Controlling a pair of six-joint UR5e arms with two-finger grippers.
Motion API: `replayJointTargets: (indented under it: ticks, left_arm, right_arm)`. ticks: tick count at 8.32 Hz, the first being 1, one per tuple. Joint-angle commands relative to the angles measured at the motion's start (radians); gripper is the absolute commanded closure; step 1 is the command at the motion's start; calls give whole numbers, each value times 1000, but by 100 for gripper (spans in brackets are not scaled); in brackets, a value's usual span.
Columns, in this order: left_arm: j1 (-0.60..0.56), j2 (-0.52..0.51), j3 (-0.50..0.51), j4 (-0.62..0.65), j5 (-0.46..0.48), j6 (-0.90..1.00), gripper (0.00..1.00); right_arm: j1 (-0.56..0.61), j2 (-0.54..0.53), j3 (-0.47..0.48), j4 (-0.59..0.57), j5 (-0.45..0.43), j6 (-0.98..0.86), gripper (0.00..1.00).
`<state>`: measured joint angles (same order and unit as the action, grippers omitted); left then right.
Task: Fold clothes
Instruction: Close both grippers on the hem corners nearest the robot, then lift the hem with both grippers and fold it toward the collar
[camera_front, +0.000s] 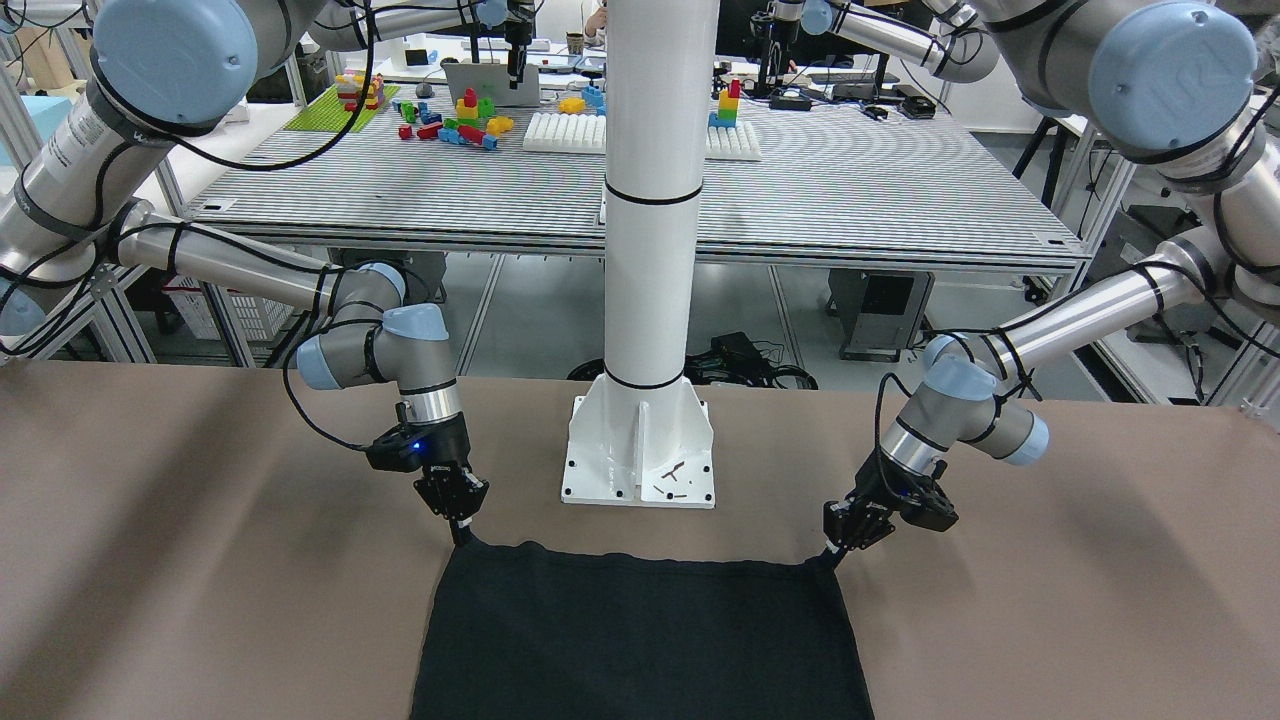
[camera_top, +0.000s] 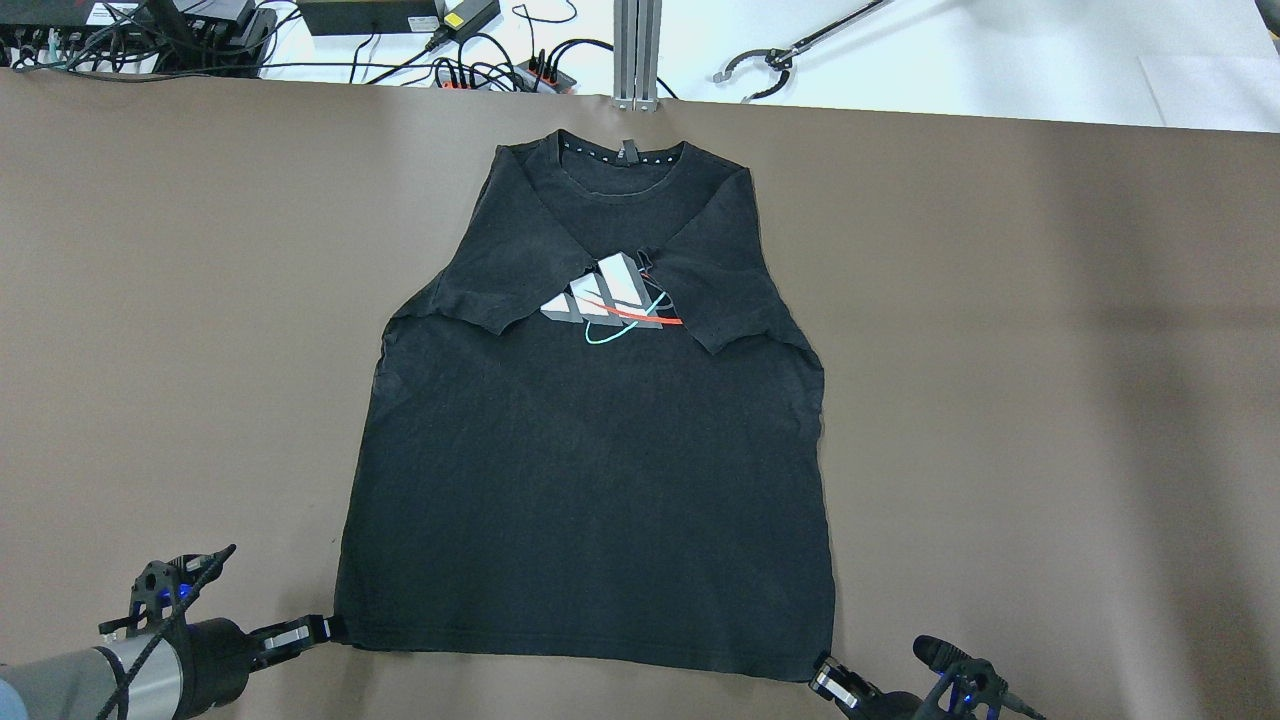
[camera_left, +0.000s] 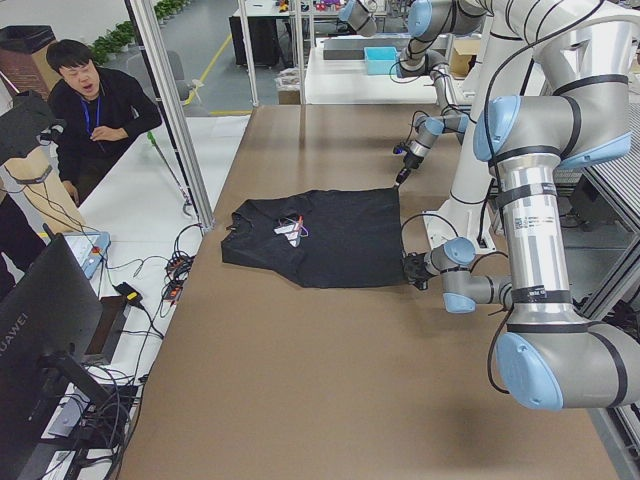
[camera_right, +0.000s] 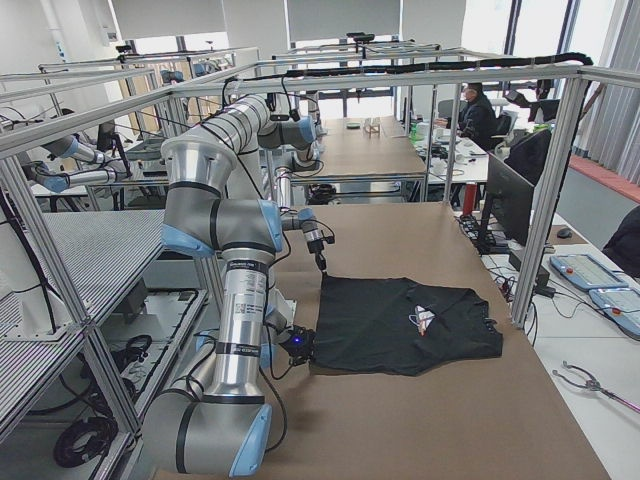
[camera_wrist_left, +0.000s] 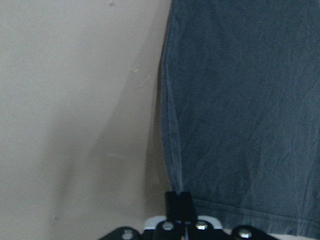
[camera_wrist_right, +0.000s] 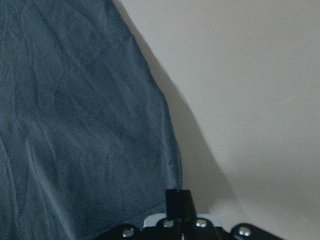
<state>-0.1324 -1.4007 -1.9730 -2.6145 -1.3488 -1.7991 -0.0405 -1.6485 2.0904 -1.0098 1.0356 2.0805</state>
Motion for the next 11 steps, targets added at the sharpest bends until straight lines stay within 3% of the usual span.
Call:
replayJointTargets:
  ticks: [1, 4, 5, 7, 8, 9, 10, 11]
  left_arm:
    - [-114, -49, -156, 245, -142, 12, 100]
    - [-352, -371, -168, 663, -367, 142, 100]
    - [-431, -487, -168, 814, -445, 188, 100]
    - [-571, -645, -168, 1046, -620, 327, 100]
    - [-593, -650, -176, 1065, -718, 390, 100]
    - [-593, -590, -238, 1061, -787, 406, 100]
    - [-566, -489, -353, 1050, -861, 415, 100]
    - [-491, -407, -448, 1038, -912, 438, 100]
  right_arm:
    - [113, 18, 120, -57, 94, -167, 100]
    - [461, 170, 120, -207, 485, -345, 100]
    - [540, 229, 119, -290, 571, -406, 100]
    - [628, 260, 126, -328, 697, -483, 100]
    - [633, 254, 157, -326, 766, -514, 100]
    - [616, 215, 221, -329, 856, -516, 100]
    - [540, 155, 314, -331, 956, -517, 100]
    - [428, 82, 395, -340, 960, -517, 100]
